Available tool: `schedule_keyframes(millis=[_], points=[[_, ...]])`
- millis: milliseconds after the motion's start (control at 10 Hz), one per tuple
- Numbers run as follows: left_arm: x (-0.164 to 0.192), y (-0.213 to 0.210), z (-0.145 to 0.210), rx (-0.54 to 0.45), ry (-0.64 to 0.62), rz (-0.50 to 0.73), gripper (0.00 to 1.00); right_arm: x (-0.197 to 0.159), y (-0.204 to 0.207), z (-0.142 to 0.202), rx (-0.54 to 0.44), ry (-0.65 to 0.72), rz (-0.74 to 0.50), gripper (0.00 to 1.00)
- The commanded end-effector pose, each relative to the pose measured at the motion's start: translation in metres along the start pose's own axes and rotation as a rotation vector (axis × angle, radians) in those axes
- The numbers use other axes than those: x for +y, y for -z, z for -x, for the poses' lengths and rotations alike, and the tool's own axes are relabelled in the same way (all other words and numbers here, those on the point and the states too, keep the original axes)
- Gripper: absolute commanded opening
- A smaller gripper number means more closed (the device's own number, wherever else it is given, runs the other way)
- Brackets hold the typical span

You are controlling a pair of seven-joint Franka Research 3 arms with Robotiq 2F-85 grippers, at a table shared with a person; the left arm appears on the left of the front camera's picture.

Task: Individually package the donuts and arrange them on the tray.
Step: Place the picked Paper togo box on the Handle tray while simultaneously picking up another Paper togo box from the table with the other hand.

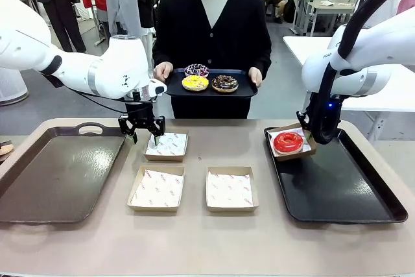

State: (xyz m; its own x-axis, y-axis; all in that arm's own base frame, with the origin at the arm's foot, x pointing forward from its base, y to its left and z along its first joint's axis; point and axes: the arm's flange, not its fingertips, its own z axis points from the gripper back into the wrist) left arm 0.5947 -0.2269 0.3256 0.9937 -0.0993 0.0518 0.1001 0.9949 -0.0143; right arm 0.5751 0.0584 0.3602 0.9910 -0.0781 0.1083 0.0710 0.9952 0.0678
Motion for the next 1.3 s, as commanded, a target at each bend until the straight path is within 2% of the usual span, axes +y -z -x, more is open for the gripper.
schedule_keyframes(millis=[0,100,300,400,500,1100,1200], points=[[-0.0018,0.0024,-0.0016,-0.025,-0.028,-0.019,0.36,0.0031,-0.0006,-0.005,-0.005,0.003,0.019,0.89],[-0.0014,0.0037,-0.0027,-0.025,-0.029,-0.017,0.0,0.0032,-0.0006,-0.0051,-0.006,0.003,0.02,1.0],[-0.0018,0.0057,-0.004,-0.02,-0.031,-0.016,0.0,0.0026,0.0,-0.0042,-0.008,0.003,0.018,1.0],[-0.0014,0.006,-0.0039,-0.021,-0.032,-0.016,0.0,0.0021,0.0002,-0.0044,-0.007,0.005,0.017,0.96],[-0.0012,0.006,-0.0041,-0.02,-0.033,-0.016,0.0,0.0016,-0.0001,-0.0045,-0.006,0.006,0.015,1.0],[-0.0008,0.0055,-0.0031,-0.016,-0.035,-0.016,0.0,-0.0009,-0.0029,-0.0016,-0.009,0.008,-0.002,1.0],[-0.0021,0.0043,-0.0014,-0.013,-0.04,-0.045,0.0,-0.0001,-0.0075,0.0014,-0.032,0.033,0.104,1.0]])
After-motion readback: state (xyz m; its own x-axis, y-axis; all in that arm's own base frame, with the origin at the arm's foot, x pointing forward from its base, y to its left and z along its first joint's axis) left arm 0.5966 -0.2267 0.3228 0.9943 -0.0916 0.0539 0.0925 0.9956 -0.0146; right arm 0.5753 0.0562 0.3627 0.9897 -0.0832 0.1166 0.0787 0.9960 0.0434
